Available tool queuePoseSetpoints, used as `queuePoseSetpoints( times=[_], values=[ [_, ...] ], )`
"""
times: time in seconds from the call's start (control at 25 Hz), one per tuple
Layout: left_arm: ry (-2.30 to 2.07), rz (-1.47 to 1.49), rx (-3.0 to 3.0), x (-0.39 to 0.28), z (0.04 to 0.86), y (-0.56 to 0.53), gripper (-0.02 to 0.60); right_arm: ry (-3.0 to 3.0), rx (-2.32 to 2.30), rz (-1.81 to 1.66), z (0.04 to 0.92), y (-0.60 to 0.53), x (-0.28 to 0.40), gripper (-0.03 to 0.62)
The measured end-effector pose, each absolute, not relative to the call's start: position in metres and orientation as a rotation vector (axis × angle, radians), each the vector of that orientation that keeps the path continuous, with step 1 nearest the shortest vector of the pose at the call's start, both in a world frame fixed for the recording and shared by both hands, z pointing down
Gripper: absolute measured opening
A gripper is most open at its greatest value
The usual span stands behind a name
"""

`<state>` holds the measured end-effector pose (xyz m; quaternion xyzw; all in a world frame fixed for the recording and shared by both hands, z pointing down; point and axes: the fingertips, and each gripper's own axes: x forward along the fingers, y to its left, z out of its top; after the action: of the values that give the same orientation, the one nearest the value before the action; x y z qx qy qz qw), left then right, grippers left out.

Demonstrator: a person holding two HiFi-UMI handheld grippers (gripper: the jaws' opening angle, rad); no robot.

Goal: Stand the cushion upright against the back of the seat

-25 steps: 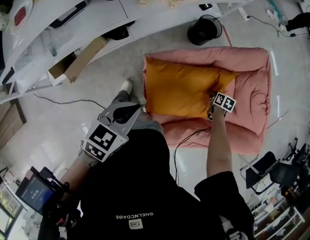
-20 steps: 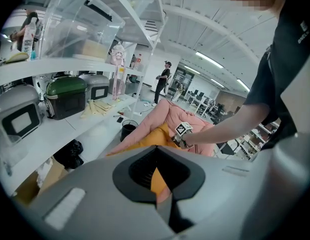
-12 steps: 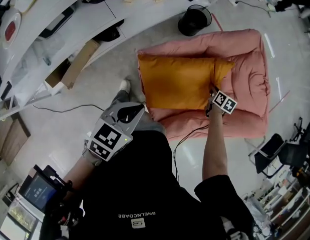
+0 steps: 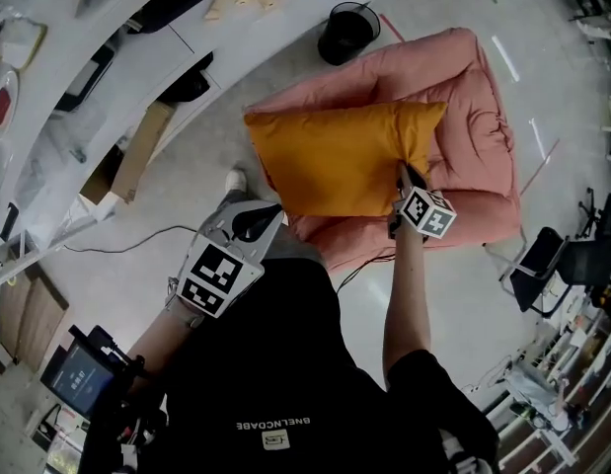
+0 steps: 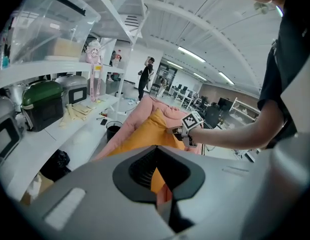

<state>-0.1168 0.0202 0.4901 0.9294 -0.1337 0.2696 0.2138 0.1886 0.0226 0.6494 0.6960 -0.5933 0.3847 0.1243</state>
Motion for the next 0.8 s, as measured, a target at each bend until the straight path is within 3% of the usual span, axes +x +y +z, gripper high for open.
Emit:
queuePoseSetpoints(
  times=[0.8],
  values=[
    [-0.217, 0.712, 2.717, -0.071, 0.46, 0.033, 0.014, -1.643, 2.168, 0.634, 0.499, 0.046, 0.199, 0.014]
  ],
)
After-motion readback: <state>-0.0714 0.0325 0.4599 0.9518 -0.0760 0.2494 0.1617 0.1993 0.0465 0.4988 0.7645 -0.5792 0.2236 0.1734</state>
